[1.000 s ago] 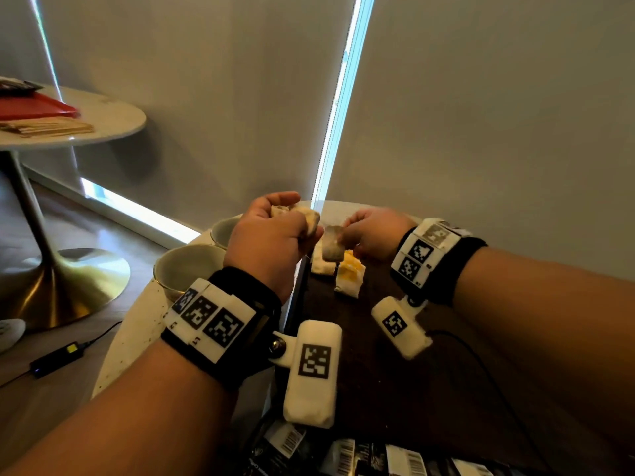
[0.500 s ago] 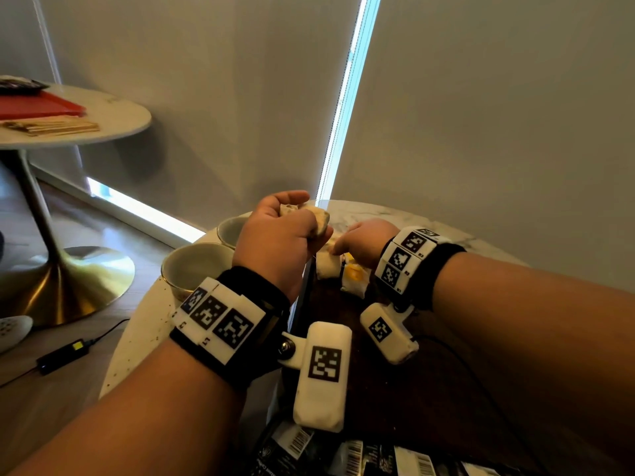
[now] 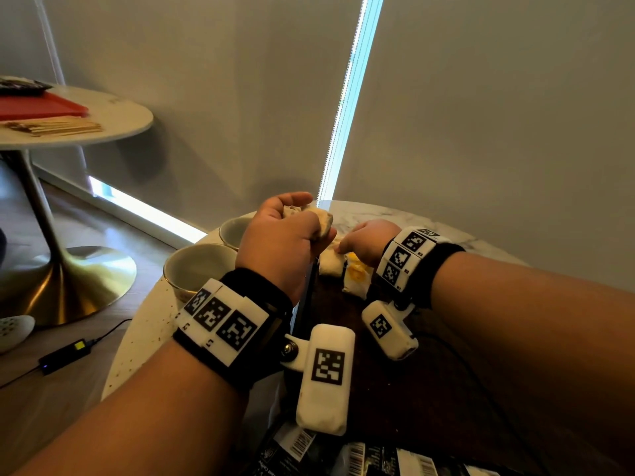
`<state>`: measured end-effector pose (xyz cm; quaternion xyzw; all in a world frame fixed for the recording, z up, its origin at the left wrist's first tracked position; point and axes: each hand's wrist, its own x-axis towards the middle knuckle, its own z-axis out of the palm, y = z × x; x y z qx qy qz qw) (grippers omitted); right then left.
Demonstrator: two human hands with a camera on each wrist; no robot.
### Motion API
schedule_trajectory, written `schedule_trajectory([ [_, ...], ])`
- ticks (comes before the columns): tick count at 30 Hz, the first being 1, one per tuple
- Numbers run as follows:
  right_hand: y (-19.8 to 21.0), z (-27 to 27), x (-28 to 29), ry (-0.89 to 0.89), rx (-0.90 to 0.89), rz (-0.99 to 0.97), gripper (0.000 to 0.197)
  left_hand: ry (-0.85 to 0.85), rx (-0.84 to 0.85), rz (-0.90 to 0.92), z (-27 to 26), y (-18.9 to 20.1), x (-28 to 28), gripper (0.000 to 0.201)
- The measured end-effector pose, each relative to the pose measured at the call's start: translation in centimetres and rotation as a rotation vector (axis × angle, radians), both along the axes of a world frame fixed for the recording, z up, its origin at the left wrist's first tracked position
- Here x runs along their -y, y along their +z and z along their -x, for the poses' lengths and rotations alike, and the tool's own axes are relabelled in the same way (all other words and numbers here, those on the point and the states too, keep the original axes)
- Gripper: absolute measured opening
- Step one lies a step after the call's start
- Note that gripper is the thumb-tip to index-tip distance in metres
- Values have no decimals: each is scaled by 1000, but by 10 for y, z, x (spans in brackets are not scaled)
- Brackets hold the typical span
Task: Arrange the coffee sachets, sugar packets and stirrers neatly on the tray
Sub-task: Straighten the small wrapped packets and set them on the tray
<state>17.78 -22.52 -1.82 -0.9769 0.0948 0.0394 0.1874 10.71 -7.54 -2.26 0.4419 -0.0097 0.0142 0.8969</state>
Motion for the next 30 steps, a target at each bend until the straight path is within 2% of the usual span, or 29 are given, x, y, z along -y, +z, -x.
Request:
schedule_trajectory([
  [6,-1,-3,7,-27,30,-65,40,2,5,-13,1,1,0,32],
  [11,10,15,2,173,188,-98,16,5,15,-21,2,0,0,32],
  [14,15,30,-2,299,147,-23,12,-2,15,-35,2,0,-1,33],
  [20,3,41,-9,417,-9,131,20,0,0,-8,1,0,-1,33],
  [23,-2,40,-13,442,-26,195,21,-1,-9,3,1,0,0,32],
  [30,-6,35,-12,439,-25,197,22,13,-2,-9,0,-2,0,32],
])
